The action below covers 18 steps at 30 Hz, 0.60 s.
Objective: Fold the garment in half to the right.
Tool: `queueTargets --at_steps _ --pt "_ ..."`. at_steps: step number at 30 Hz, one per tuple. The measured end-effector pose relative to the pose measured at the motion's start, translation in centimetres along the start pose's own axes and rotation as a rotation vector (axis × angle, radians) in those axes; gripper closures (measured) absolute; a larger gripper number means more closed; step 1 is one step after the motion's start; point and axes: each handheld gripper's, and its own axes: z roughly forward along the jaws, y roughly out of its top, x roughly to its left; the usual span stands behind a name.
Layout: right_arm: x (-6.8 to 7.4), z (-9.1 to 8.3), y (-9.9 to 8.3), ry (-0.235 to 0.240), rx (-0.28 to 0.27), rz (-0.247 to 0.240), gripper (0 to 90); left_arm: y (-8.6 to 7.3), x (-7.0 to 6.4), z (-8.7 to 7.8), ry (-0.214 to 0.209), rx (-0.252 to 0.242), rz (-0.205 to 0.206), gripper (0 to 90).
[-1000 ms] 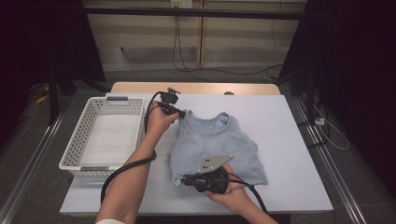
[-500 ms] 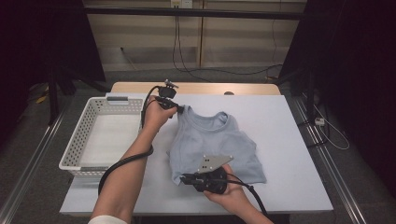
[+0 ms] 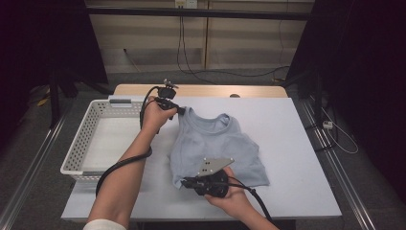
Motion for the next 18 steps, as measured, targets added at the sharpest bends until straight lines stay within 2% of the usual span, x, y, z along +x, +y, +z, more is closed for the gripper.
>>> queueTargets --at_steps 12,18 --pt "0.2 1.0 0.6 0.004 -0.01 -0.004 86.3 -0.3 1.7 -1.0 -0.005 0.023 -0.025 87.1" --pt "0.4 1.3 0.8 0.004 -0.014 -0.006 86.3 -0.5 2.0 -1.2 0.001 0.018 -0.031 87.1"
